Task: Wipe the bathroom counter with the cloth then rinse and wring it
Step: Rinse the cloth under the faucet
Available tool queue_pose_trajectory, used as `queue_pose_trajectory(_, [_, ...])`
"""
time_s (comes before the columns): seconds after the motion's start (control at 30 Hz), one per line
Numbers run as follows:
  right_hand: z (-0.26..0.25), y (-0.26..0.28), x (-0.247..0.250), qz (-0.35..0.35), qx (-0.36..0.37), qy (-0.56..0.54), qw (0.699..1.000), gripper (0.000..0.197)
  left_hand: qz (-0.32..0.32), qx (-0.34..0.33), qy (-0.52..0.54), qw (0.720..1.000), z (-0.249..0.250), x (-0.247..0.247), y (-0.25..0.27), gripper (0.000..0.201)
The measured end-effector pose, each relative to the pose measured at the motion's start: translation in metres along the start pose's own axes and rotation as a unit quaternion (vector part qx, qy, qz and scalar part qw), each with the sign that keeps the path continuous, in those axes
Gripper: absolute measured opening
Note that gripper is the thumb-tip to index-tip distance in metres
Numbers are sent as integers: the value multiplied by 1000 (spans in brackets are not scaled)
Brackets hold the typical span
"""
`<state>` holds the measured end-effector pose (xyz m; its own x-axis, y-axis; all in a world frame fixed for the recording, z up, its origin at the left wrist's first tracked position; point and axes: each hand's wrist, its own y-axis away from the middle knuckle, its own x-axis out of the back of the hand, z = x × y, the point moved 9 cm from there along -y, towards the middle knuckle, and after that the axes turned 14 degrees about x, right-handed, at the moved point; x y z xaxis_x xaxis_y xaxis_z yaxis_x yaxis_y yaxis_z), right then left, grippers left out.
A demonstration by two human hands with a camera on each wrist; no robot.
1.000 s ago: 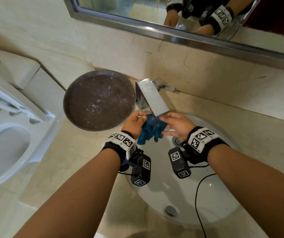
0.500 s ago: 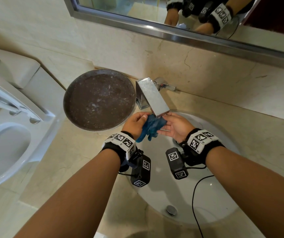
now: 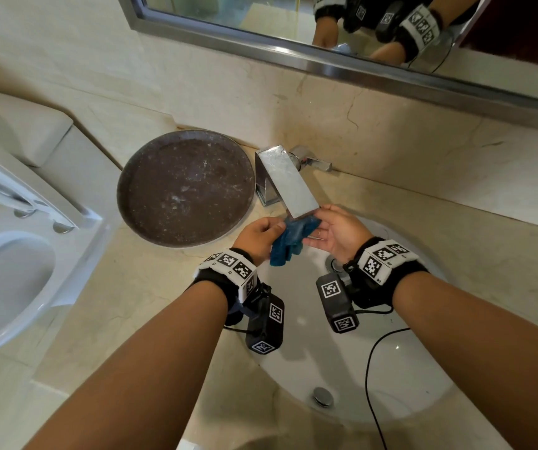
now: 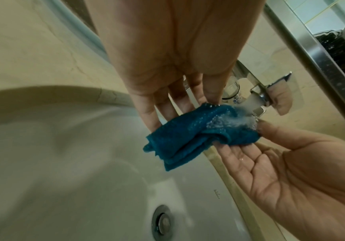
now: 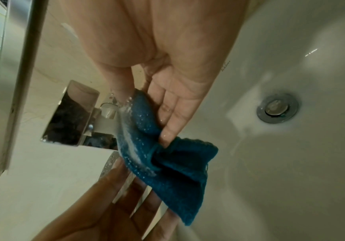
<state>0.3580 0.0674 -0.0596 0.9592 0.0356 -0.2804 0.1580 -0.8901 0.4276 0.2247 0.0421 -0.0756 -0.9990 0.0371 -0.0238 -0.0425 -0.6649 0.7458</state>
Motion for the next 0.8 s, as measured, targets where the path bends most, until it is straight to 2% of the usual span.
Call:
queue_pose_trajectory(0.23, [0,1,0,2,4,-2,1000,5,-10,12,49,999,3,-3,1,18])
queue_pose_trajectory(0.43, [-6,-1,4,12,24,9,1000,8,7,7,65,998,8,-6,0,21])
queue_pose_trajectory(0.8, [-1,1,4,15,13,-10,1000,12,18,13,94,995,9,-9,5,24])
